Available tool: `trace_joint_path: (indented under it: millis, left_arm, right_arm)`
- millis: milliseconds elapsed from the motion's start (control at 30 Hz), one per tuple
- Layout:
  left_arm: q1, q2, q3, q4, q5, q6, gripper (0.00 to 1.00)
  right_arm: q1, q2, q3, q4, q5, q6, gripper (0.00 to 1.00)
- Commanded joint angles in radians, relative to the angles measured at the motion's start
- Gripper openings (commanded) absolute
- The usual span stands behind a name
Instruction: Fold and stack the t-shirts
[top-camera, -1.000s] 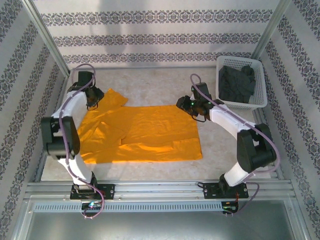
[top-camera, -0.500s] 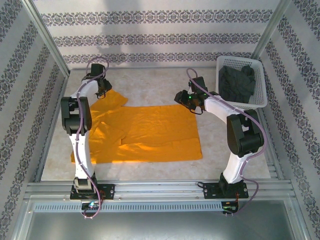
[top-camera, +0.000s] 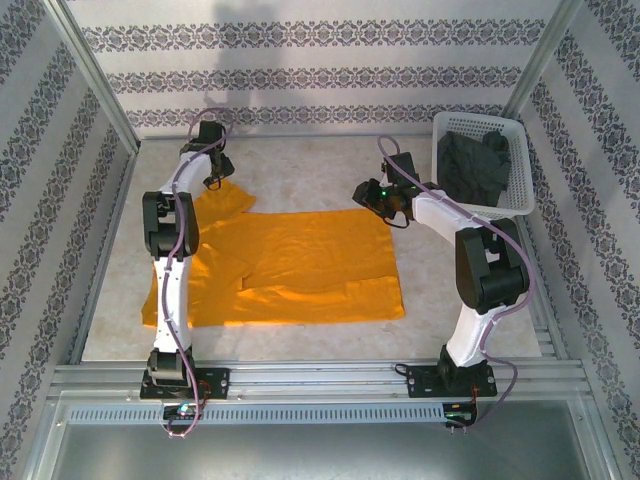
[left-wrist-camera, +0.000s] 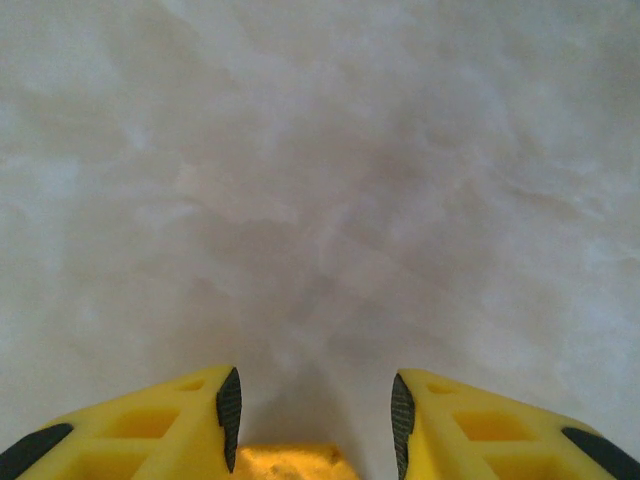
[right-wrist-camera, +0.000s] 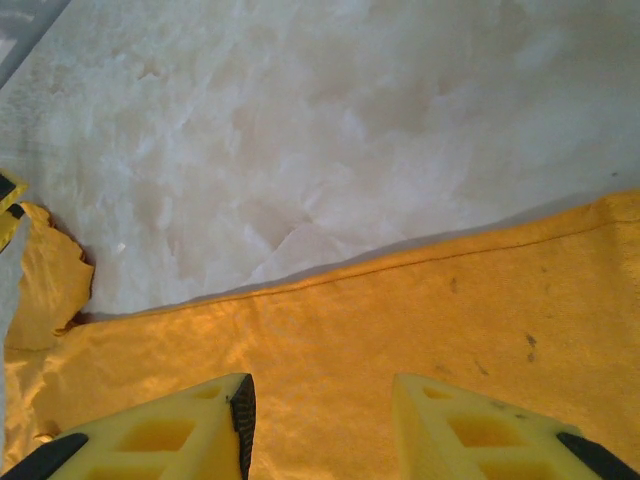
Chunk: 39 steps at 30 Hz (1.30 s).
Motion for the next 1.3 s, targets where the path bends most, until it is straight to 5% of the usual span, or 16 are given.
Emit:
trace_joint_path:
  millis: [0,267,433,767,1267]
  left_arm:
    - [-0.017,0.050,0.104,-0.198,-0.055,-0.005,0.44]
    - [-0.022,0.073,0.122,-0.271,-0.047,-0.036,0.29]
    - [-0.027,0.030,0.084,-0.267,-0.069,-0.038,0.00]
    - [-0.019,-0.171,-0.116,-0.122,-0.017,-0.006,0.00]
    - [-0.018,-0.216,-0.141,-0.148,0.076,-0.001,0.00]
  right_arm:
    - [-0.011,-0.008,0.012,-0.009,-0.018,-0.009,0.42]
    - [-0.012,0.005,0.014,-0.005,0.001,0.011,0.42]
    - [-0.020,-0.002,-0.015,-0.009,0.136,0.079,0.42]
    - [-0.038,0.095,0.074,-0.136,0.375,0.165,0.37]
    - [-0.071,0.298,0.282,-0.298,0.322,-0.046,0.36]
